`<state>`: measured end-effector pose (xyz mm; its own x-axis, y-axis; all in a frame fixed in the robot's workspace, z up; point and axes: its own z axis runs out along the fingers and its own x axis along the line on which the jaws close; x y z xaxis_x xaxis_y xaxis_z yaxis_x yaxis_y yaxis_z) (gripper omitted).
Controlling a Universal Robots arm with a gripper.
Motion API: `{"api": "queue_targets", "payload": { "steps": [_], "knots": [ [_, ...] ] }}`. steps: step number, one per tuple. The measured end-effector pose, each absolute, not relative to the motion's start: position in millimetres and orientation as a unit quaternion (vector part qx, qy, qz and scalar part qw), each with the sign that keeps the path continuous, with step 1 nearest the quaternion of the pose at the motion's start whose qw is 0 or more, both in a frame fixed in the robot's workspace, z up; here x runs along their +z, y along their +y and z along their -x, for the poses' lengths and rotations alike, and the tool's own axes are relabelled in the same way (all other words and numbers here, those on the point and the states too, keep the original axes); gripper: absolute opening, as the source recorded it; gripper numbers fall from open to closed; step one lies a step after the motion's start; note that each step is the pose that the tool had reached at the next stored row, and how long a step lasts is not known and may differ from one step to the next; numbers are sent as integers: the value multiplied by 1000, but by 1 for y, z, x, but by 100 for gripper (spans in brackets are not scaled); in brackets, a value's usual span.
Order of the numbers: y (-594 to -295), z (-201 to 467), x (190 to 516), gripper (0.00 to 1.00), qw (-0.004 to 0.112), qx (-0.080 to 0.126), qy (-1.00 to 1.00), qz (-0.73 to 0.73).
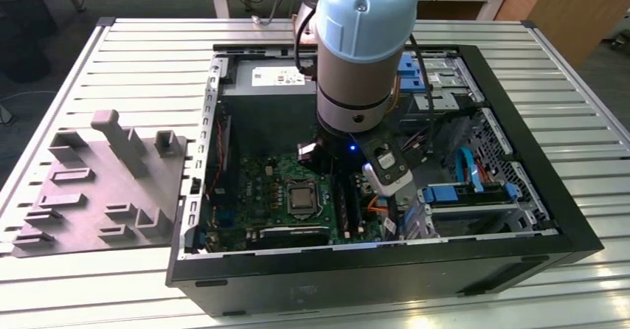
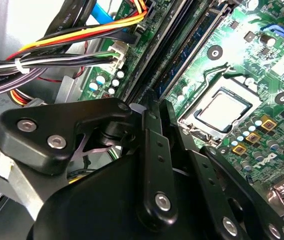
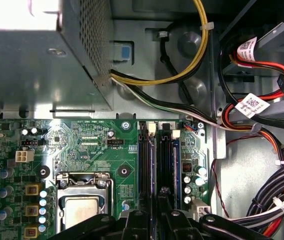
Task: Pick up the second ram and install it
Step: 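Insert the second ram into the second slot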
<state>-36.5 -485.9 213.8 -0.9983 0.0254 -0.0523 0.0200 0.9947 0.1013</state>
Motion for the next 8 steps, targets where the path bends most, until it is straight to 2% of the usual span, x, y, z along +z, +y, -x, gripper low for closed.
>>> {"api": "queue_targets", "payload": {
  "steps": [8],
  "knots": [
    [-486,37,226,21,27,47,998,-11]
  ]
}}
